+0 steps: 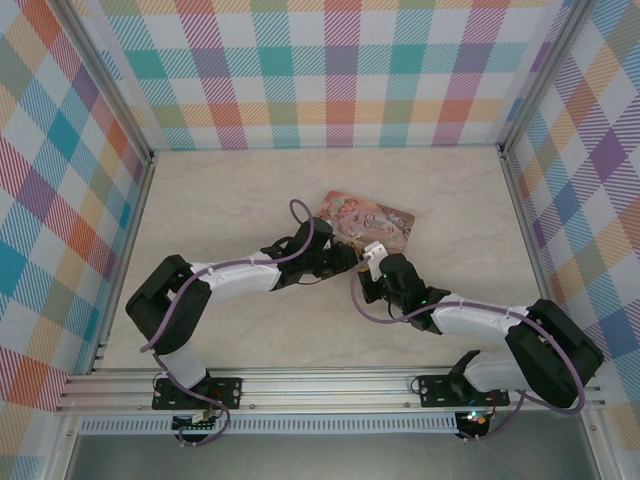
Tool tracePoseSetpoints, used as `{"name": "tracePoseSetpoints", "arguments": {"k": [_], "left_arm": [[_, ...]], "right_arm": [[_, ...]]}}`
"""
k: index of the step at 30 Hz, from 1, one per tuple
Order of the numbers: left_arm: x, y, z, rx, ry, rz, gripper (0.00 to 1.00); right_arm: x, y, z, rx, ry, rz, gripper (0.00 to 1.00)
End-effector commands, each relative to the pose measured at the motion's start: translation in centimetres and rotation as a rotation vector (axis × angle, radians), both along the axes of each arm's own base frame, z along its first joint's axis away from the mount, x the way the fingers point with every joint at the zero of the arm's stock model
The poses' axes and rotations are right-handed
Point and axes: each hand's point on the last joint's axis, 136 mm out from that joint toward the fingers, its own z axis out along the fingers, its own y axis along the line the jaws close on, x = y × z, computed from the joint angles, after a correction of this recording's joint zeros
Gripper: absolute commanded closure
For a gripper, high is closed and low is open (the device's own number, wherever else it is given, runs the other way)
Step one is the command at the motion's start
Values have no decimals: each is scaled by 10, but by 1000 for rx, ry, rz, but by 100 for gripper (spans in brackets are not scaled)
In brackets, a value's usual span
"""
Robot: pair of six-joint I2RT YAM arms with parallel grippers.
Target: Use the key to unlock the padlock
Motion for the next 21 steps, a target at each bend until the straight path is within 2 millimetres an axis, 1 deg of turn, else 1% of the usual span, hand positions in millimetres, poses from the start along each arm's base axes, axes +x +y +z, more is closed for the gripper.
{"name": "tracePoseSetpoints", "arguments": {"k": [1,7,14,16,17,18,21], "left_arm": [[-4,-13,40,-79,-45,-32,81],[-5,-13,42,-85,-41,-31,81],[-6,-13,48,-94,-33,-28,81],[-7,-14,50,-97,-34,-30,81],[-7,-14,50,-95,-32,-31,81],[-8,-14,50,-94,-32,-32,81],[-8,-15,51,-95,-32,-34,81]], "right_arm": [[8,6,20,54,-67,-9,100],[9,8,30,85,-106,-7,100],[15,13,57,154,-212,6,100],[16,15,60,158,-232,15,100],[16,15,59,151,-232,20,100],[18,17,67,171,-260,23,100],[19,19,71,183,-280,31,100]]}}
